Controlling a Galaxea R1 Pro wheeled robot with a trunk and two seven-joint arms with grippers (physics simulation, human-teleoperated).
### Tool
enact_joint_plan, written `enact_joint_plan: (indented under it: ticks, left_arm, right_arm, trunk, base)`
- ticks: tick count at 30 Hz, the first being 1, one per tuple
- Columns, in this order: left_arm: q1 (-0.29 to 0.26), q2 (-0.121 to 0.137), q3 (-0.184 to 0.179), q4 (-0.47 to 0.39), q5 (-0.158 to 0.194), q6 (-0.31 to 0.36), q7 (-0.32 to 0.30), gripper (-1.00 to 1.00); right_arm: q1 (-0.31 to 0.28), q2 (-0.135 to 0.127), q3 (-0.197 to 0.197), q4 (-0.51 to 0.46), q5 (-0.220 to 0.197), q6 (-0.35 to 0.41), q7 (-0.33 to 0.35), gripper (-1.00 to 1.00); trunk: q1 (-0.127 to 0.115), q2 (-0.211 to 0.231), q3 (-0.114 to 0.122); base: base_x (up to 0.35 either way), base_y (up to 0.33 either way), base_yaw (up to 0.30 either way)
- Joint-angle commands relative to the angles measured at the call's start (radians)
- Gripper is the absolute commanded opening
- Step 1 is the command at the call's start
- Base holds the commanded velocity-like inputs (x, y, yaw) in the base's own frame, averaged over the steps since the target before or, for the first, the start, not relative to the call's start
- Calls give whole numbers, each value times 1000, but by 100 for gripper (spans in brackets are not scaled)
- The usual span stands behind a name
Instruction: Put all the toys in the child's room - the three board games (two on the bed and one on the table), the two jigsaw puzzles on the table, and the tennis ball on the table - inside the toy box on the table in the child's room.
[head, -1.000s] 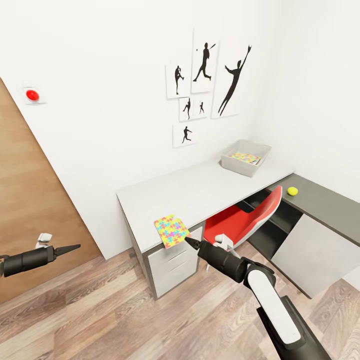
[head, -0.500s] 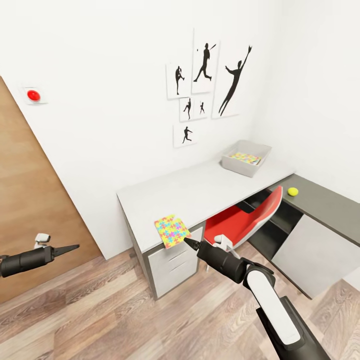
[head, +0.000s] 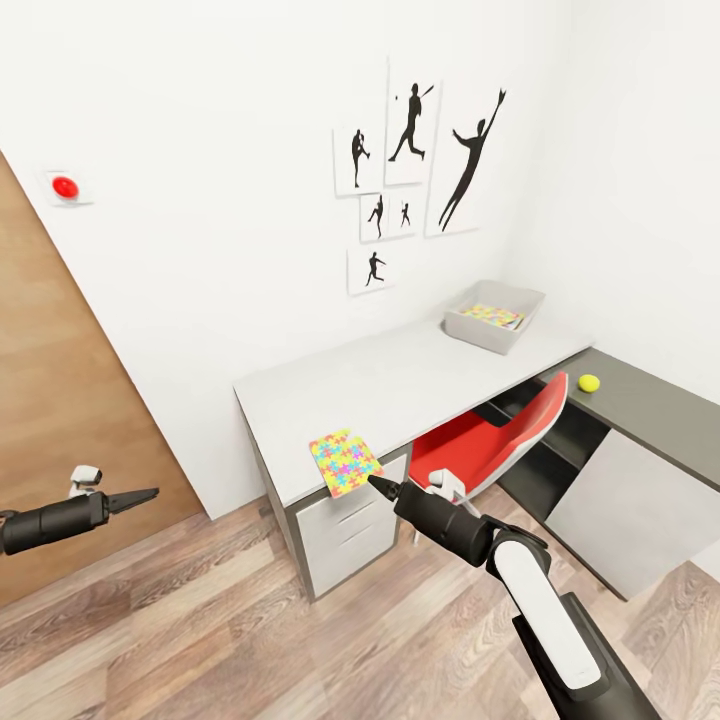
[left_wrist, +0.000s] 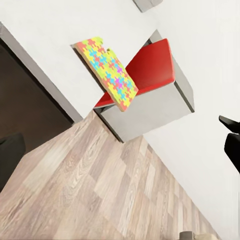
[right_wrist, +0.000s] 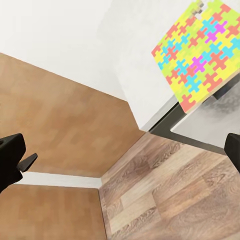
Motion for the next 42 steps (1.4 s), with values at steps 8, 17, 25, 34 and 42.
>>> enact_joint_plan:
  ticks: [8, 17, 25, 34, 42]
  left_arm:
    - [-1, 0, 2, -1, -4, 16, -4, 100]
    - [-1, 0, 2, -1, -4, 16, -5, 100]
    - [-1, 0, 2, -1, -4, 15, -5, 100]
    - [-1, 0, 1, -1, -7, 14, -6, 100]
    - [-1, 0, 2, -1, -7, 13, -7, 100]
  right_arm:
    - [-1, -1, 2, -2, -11, 1, 4, 100]
    - [-1, -1, 7, -2, -10, 1, 12, 100]
    - [-1, -1, 12, -3, -10, 1, 13, 100]
    - [-1, -1, 13, -3, -10, 1, 13, 100]
    - [-1, -1, 15, -3, -9, 1, 13, 100]
  trunk:
    - [31, -58, -27]
    - [66, -121, -55]
    - [96, -177, -80]
    - [131, -240, -100]
    - [162, -296, -116]
  base:
    - [0, 0, 0]
    - [0, 0, 0]
    - [0, 0, 2]
    - [0, 0, 135]
    - [0, 0, 189]
